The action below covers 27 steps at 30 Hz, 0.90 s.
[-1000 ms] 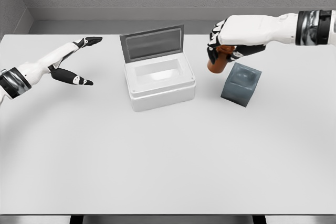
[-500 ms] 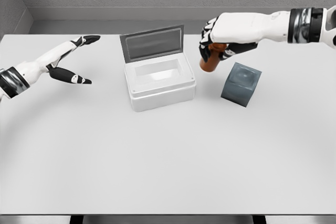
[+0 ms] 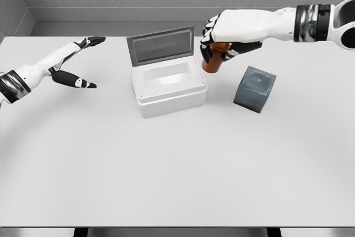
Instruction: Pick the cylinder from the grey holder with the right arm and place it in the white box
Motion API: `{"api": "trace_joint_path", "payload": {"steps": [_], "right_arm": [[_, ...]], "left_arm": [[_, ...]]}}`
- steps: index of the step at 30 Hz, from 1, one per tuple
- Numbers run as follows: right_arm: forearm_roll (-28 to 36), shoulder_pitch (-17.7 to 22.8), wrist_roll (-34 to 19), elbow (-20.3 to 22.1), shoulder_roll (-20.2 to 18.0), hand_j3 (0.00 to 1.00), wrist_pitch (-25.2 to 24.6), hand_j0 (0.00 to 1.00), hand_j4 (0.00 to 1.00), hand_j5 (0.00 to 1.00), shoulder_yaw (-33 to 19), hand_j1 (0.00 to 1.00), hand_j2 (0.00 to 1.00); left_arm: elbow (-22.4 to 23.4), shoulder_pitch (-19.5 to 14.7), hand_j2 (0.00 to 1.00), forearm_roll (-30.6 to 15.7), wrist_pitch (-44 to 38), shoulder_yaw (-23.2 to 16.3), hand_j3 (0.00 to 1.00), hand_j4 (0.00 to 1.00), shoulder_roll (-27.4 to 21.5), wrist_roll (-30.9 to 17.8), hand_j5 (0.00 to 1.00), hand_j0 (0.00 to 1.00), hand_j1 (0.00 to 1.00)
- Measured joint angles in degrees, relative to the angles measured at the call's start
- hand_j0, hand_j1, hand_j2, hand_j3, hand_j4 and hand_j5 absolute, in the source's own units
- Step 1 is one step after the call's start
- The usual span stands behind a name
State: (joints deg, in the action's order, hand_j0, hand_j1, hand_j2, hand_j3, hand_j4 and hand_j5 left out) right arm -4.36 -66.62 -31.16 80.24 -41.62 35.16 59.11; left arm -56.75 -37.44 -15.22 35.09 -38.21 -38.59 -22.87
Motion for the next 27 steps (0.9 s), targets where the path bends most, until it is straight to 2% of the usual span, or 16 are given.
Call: {"api": "trace_joint_path", "payload": {"steps": [27], "right_arm": [[-0.08,-0.7,-0.32,-4.97,4.69,0.38,0.01,0.38,0.38,0.38,-0.01,0.38,0.38]], "left_arm": [[-0.09,0.09,1.0,0.1,0.0,0.0,1.0,1.0,0.12,-0.04,1.0,1.0,1.0]]}}
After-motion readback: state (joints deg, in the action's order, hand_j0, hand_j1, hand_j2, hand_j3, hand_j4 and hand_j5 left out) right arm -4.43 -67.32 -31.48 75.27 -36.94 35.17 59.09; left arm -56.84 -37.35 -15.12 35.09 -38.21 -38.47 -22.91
